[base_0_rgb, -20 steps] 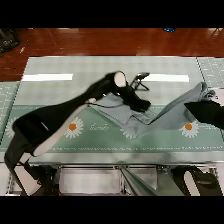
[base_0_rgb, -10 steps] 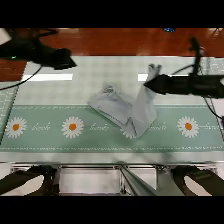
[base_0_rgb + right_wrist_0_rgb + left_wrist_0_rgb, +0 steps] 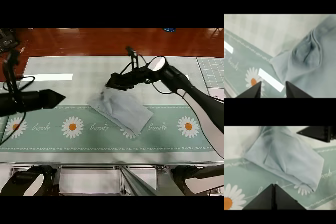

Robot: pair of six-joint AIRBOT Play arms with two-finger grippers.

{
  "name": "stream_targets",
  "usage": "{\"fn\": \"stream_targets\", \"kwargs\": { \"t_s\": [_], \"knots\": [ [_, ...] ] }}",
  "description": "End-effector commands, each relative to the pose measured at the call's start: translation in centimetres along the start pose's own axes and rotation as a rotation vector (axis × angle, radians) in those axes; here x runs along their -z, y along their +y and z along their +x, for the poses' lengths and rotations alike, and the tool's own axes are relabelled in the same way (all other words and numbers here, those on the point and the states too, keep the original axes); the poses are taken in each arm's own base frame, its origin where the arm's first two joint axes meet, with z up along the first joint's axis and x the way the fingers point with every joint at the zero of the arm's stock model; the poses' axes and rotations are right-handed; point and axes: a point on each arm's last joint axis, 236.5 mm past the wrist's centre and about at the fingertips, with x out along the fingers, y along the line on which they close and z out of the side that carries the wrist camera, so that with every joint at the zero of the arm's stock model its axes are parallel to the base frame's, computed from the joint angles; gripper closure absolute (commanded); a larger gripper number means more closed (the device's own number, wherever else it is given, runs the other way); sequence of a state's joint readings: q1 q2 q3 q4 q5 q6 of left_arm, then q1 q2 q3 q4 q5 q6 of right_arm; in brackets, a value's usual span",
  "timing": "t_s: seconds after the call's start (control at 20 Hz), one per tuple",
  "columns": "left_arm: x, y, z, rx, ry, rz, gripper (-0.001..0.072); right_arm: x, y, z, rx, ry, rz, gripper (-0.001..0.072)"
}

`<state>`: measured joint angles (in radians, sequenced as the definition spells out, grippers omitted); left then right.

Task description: Fold the shirts.

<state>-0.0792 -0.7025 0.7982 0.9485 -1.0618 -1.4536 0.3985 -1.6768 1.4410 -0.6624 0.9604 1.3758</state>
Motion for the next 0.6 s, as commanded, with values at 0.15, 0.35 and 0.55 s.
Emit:
{"fn": "stream_targets", "kwargs": {
  "t_s": [0.15,0.35,0.55],
  "knots": [
    [1.7,2.4,1.9,-0.019,-0.016,-0.086,0.0686,1.2,-1.0,-6.9,-0.027,0.127,0.014,0.0333],
    [0.9,3.4,1.3,-0.040,-0.044,-0.101,0.0686,1.3,-5.8,-21.5,0.369,-0.035,-0.066,0.0333],
    [1.0,3.4,1.3,-0.041,-0.044,-0.074,0.0686,6.5,-12.0,-29.6,0.709,-0.293,0.059,0.0333]
  ]
}}
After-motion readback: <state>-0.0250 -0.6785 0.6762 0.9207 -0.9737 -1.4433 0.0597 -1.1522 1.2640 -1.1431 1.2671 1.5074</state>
